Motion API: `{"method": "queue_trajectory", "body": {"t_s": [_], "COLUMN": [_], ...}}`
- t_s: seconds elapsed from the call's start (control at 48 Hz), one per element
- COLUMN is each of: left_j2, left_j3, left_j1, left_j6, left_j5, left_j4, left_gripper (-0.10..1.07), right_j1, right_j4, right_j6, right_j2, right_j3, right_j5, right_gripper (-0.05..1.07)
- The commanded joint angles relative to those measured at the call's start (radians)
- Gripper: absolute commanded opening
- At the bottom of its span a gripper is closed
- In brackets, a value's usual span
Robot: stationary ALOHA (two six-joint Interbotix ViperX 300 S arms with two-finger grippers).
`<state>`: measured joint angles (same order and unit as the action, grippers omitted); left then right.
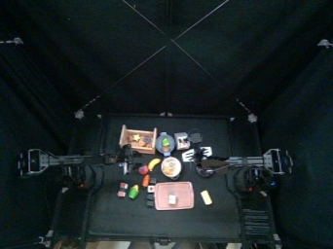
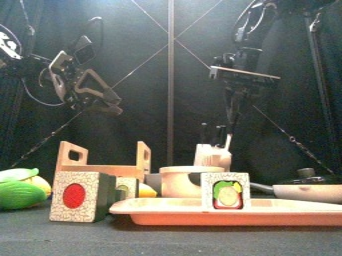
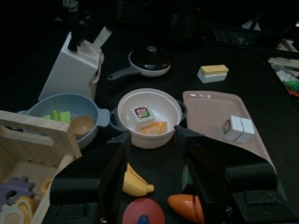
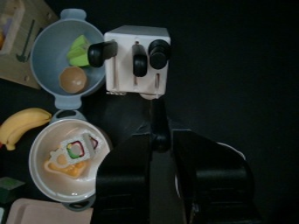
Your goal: Pull out knife
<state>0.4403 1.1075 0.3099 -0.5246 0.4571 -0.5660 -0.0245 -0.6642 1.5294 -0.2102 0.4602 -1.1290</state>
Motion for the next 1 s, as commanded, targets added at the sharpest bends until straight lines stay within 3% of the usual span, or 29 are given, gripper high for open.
{"method": "queue_trajectory", "body": {"t_s": [0.0, 0.542, 0.979], "left_j2": [0.003, 0.003, 0.003], "left_j3": [-0.012, -0.011, -0.006], "left_j1": [0.000, 0.000, 0.002], "left_j6": [0.002, 0.002, 0.002], "left_j5": [0.003, 0.003, 0.003], "left_j4": [0.002, 0.002, 0.002], "left_gripper": [0.83, 0.83, 0.83], "right_j1": [0.018, 0.135, 0.189], "right_j4": [0.006, -0.009, -0.011], "right_j6": [0.000, 0.000, 0.000], "right_j2": [-0.046, -0.064, -0.066], "right_j3": [-0.031, -0.137, -0.132], "right_j5": [-0.012, -0.092, -0.094], "right_gripper": [0.50, 0.50, 0.50]}}
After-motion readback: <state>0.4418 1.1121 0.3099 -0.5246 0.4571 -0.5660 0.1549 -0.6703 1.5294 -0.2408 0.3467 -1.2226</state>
